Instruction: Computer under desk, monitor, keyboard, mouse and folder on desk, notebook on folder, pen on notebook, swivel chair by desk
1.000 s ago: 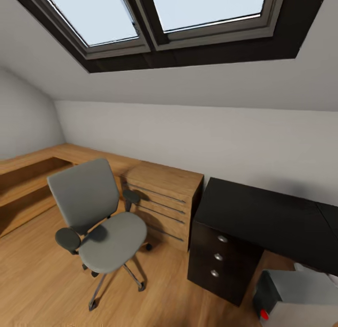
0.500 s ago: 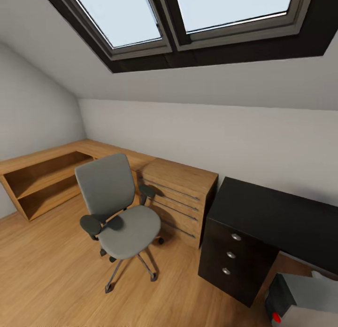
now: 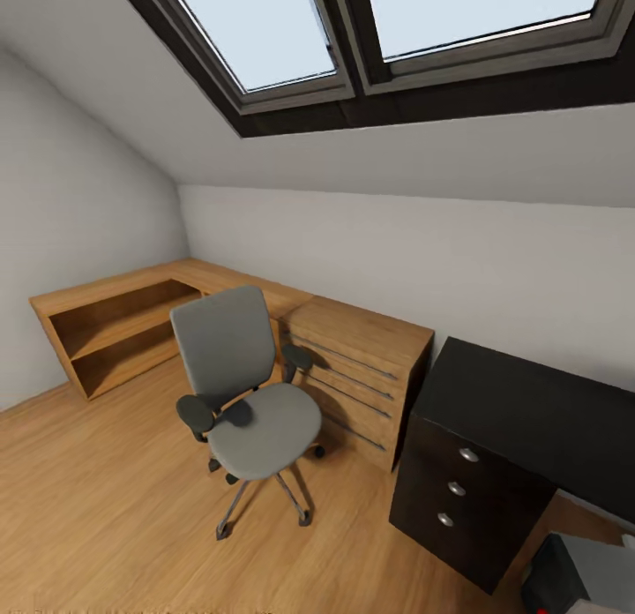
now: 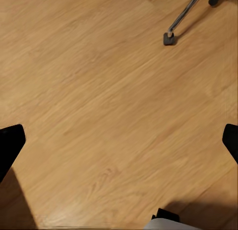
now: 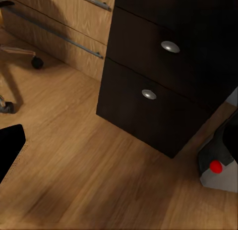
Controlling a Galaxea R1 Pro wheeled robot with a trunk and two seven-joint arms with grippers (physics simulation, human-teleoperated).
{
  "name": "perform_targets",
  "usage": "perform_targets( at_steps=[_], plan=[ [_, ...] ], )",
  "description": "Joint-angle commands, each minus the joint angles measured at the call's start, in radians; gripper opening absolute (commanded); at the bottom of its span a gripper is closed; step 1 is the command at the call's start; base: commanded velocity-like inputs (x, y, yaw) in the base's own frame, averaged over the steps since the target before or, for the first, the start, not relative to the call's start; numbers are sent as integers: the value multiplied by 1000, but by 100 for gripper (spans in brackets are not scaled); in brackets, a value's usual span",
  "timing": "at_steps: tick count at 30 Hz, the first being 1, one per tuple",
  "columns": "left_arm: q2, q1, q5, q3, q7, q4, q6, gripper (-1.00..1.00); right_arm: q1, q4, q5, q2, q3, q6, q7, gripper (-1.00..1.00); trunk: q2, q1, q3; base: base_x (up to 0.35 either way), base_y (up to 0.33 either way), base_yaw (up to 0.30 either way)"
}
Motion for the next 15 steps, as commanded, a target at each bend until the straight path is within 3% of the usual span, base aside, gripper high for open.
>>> perform_targets(
  at_steps=[1,12,15],
  plan=[
    [0,1,0,-9,10,-2,0,100,-1,2,-4,1,9,-2,-5,100,-1,0,-1,0,0,273],
    [-1,1,0,-9,8,-2,2,100,-1,2,-3,-1,9,-2,-8,100,-1,0,-1,1,0,277],
    [0,1,0,-8,7,-2,2,100,-1,2,-2,-1,9,-2,-8,100,-1,0,-1,159,33,278]
  ],
)
